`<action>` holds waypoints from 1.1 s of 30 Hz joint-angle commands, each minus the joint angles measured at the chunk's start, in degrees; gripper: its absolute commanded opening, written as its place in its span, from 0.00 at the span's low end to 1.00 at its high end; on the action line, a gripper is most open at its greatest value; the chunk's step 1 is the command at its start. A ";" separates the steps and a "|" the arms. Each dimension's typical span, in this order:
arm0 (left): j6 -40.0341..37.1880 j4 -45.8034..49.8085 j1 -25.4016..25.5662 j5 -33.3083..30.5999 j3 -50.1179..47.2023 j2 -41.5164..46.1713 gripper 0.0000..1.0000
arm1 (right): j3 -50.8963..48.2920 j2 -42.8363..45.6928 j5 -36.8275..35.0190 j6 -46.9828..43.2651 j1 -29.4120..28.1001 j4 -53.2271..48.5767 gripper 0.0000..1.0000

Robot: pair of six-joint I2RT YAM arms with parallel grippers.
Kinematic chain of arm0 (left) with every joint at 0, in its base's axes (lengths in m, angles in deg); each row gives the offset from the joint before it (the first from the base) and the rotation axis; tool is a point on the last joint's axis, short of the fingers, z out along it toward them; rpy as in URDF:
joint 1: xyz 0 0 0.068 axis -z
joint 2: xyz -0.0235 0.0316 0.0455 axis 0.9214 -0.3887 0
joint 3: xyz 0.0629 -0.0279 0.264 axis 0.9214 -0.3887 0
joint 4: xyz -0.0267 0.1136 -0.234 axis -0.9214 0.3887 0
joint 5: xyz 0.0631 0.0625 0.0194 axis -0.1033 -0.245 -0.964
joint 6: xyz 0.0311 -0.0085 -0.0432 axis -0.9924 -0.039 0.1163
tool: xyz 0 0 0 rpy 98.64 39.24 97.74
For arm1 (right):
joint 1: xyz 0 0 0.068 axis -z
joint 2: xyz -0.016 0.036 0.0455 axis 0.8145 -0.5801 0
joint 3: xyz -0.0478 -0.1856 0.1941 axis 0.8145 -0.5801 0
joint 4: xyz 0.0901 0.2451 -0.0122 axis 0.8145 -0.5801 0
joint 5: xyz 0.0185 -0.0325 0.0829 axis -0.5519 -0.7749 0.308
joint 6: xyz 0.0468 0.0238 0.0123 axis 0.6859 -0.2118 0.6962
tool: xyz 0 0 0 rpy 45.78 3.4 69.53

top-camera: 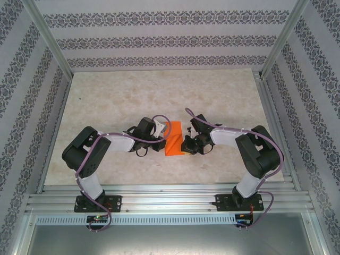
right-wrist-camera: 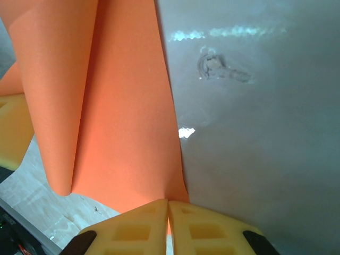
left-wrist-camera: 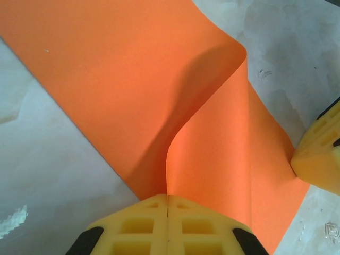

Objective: Fold a paper plane with a square sheet of paper (fold left side to right side)

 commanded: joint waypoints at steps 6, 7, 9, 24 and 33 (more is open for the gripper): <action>0.20 -0.77 -1.02 -2.22 0.13 2.38 0.00 | -0.40 -3.25 -3.41 -1.46 -0.98 -2.77 0.11; 0.07 -0.62 -1.05 -2.24 0.08 2.70 0.00 | -0.36 -3.34 -3.42 -1.46 -0.98 -2.86 0.11; -0.18 -0.17 -1.09 -2.43 -0.07 3.20 0.00 | -0.25 -3.51 -3.64 -1.46 -0.98 -3.08 0.11; -0.22 -1.56 -1.09 0.81 0.11 0.77 0.01 | 0.07 -3.77 -3.68 -1.64 -0.98 -3.59 0.11; -0.29 -1.51 -1.06 0.50 -0.31 0.16 0.01 | 0.12 -3.78 -3.65 -1.62 -1.00 -3.62 0.11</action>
